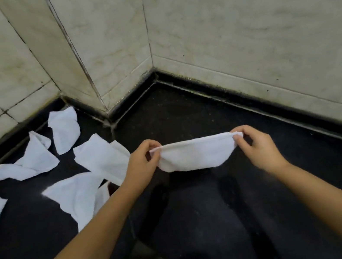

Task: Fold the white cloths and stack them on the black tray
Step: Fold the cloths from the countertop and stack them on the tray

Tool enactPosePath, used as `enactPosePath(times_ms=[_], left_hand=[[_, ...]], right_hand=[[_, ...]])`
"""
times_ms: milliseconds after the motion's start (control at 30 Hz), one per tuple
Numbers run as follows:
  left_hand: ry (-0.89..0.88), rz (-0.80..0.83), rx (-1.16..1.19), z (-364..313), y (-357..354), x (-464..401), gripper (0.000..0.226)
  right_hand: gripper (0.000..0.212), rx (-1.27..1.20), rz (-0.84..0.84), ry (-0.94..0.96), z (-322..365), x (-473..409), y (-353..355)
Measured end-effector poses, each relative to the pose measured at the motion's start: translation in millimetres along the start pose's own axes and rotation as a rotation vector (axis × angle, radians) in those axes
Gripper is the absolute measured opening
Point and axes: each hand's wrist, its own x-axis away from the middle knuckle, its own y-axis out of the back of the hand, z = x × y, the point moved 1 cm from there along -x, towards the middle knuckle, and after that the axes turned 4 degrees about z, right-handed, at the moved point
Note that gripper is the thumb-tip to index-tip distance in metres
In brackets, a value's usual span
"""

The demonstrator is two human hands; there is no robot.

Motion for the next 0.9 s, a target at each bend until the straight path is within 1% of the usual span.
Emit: enactPosePath(times_ms=[67, 167, 233, 300, 433, 500, 600, 700, 800, 833, 900], left_hand=[[0.034, -0.082, 0.079, -20.9, -1.3, 9.3, 0.01], [0.031, -0.213, 0.204, -57.1, -1.4, 12.3, 0.009], [0.023, -0.247, 0.282, -78.7, -1.0, 14.7, 0.008], [0.02, -0.228, 0.339, -91.1, -0.9, 22.7, 0.009], [0.076, -0.095, 0.456, -90.2, -12.5, 67.7, 0.012], [0.145, 0.01, 0.489, -75.9, -25.8, 101.3, 0.015], [0.244, 0.204, 0.332, -43.5, -51.7, 154.5, 0.009], [0.275, 0.355, 0.186, -13.1, -80.4, 195.0, 0.01], [0.305, 0.475, 0.057, 3.6, -98.5, 212.5, 0.01], [0.309, 0.494, 0.024, 6.4, -101.2, 212.7, 0.01], [0.29, 0.475, -0.033, 7.1, -103.8, 206.0, 0.011]], right_hand=[[0.01, -0.07, -0.072, -0.004, 8.7, 10.6, 19.7], [0.008, -0.191, -0.165, -0.02, 23.5, 17.8, 47.4], [0.009, -0.231, -0.21, 0.001, 32.5, 23.8, 63.1], [0.012, -0.257, -0.22, 0.032, 37.1, 36.4, 75.2], [0.019, -0.286, -0.184, 0.062, 30.8, 87.8, 88.8], [0.017, -0.231, -0.111, 0.055, 15.2, 123.8, 84.8], [0.011, -0.155, 0.071, -0.062, -21.6, 182.7, 64.0], [0.01, -0.113, 0.198, -0.209, -55.3, 239.2, 38.5], [0.01, -0.094, 0.263, -0.323, -72.5, 275.1, 23.6], [0.01, -0.094, 0.268, -0.347, -74.8, 279.0, 22.4], [0.01, -0.102, 0.244, -0.385, -76.1, 274.9, 23.5]])
